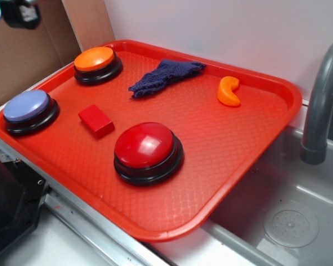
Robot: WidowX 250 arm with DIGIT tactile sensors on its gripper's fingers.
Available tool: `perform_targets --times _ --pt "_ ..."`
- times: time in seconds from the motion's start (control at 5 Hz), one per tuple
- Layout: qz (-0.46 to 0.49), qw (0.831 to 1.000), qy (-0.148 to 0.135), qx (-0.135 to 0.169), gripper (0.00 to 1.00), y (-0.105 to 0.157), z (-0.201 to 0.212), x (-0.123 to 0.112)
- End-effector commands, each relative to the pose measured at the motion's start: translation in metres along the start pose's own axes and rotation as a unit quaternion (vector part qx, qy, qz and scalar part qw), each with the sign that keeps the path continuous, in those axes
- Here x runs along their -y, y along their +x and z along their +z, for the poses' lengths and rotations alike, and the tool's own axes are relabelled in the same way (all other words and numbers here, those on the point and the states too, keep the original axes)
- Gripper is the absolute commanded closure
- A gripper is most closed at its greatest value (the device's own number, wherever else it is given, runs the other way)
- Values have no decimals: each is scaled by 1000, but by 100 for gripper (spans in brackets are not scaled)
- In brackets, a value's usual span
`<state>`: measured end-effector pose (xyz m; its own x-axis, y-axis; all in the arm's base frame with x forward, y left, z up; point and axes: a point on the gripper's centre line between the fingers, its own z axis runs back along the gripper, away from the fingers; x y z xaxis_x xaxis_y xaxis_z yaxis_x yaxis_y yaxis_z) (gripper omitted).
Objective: Push the orange button.
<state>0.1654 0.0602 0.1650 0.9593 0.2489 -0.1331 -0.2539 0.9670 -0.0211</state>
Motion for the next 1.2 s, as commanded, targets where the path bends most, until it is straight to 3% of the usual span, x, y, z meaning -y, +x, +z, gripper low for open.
perform_targets --times 0.0,0.2,0.4,0.6,1.0 --pt "58 995 32 72 0 56 -10 -44" --pt "47 988 68 130 0 71 -18 -52" --pt "40 980 70 179 0 86 -31 -78" --pt "54 980 53 186 0 99 -42 -86" --pt "54 980 53 186 0 99 -42 -86"
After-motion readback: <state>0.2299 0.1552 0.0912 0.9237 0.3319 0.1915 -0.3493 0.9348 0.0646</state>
